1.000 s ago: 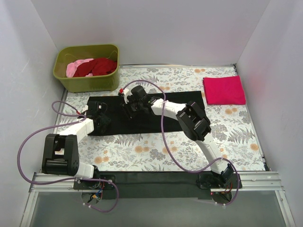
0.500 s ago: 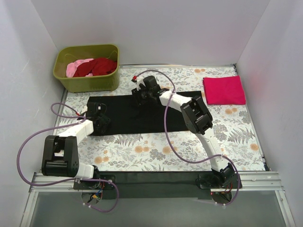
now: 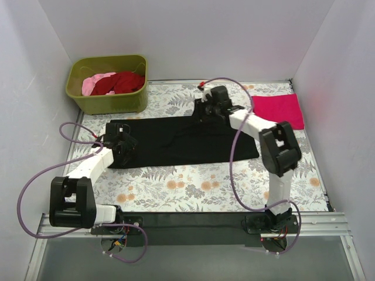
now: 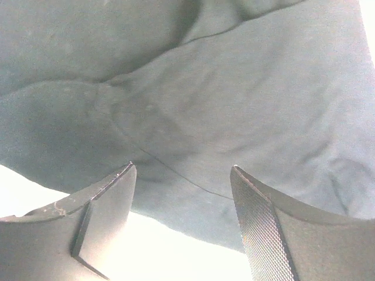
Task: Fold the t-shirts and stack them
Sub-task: Fold the tshirt
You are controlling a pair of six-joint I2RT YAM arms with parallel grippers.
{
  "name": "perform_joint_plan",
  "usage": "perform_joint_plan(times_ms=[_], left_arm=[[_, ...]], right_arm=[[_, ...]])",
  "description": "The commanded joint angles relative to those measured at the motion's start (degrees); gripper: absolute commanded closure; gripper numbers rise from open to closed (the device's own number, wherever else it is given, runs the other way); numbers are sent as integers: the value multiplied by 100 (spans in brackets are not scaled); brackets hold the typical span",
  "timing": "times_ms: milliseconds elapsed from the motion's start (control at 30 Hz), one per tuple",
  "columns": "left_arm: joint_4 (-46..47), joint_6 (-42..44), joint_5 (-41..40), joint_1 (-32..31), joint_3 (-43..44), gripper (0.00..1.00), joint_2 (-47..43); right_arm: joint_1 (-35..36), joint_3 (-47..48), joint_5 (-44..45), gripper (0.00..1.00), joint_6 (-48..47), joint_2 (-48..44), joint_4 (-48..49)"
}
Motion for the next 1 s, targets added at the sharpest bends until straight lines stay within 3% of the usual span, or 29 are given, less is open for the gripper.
perform_joint_plan(times_ms=[0,167,333,767,967], left_arm=[[-391,119,-190,-16,321,38,-411],[-594,128,-427,-16,208,40,-490],[-532,23,-682,1,-38,48,-262],[-901,-479,-524,897,-654,52,249],[-910,-49,-533,907,-409,46,-138]], right_arm=[[-484,-995,186,59,383,-990,-149],[-625,-2141,327,59,507,-1939,-1132],[-800,-3099,529,59,533,-2398,-1213],[-2803,-4655,222,61,1254,-2581,-801],[-2543,-4525,-25,61,807,-3293,-756]])
